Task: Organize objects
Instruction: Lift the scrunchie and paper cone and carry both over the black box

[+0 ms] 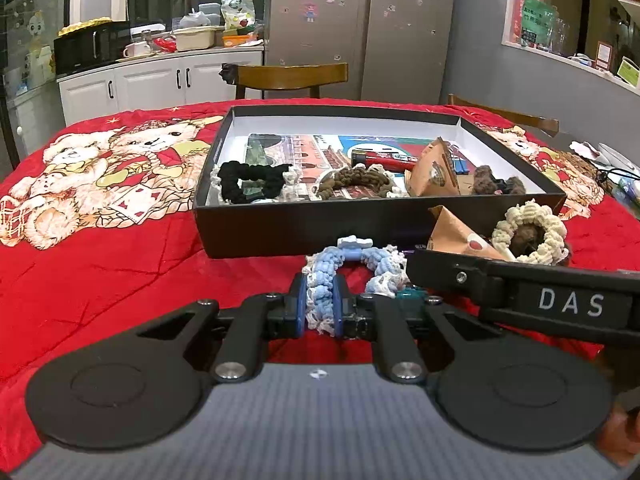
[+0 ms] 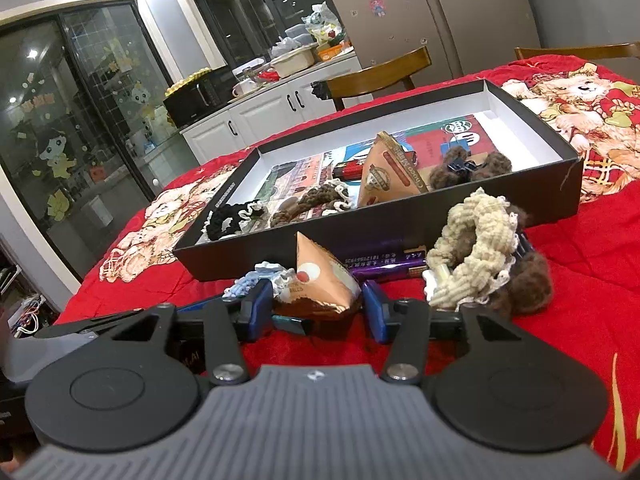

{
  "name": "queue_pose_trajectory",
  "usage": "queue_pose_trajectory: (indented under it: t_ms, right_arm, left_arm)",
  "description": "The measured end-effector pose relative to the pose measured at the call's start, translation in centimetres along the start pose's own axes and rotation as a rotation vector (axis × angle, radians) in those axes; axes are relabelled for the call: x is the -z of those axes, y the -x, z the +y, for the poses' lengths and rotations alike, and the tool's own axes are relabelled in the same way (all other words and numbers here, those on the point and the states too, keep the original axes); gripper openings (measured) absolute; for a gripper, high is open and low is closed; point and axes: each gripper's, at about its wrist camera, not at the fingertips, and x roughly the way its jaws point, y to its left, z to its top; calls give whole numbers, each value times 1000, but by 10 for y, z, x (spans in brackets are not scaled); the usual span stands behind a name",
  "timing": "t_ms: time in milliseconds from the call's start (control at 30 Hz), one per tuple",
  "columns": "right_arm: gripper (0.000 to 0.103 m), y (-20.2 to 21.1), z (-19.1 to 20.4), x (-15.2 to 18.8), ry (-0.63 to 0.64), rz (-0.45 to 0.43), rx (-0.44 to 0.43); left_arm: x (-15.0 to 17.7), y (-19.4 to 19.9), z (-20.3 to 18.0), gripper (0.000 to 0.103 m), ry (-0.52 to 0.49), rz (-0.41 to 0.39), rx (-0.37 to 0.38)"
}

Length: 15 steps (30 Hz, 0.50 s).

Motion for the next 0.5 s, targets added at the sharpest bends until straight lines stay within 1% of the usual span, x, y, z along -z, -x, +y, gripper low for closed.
queue_pose_trajectory:
  t_ms: [200, 333, 500]
  right_arm:
    - [51, 7, 1, -2, 5, -30, -3]
    - [50, 13, -3, -6, -21, -49, -11]
    - [50, 20, -9, -13, -55, -84, -8]
  left_arm:
    - [0, 5, 6, 16, 13, -8, 7]
    - [-2, 11, 6, 16, 5, -35, -4]
    - [-2, 15, 6, 16, 3, -51, -15]
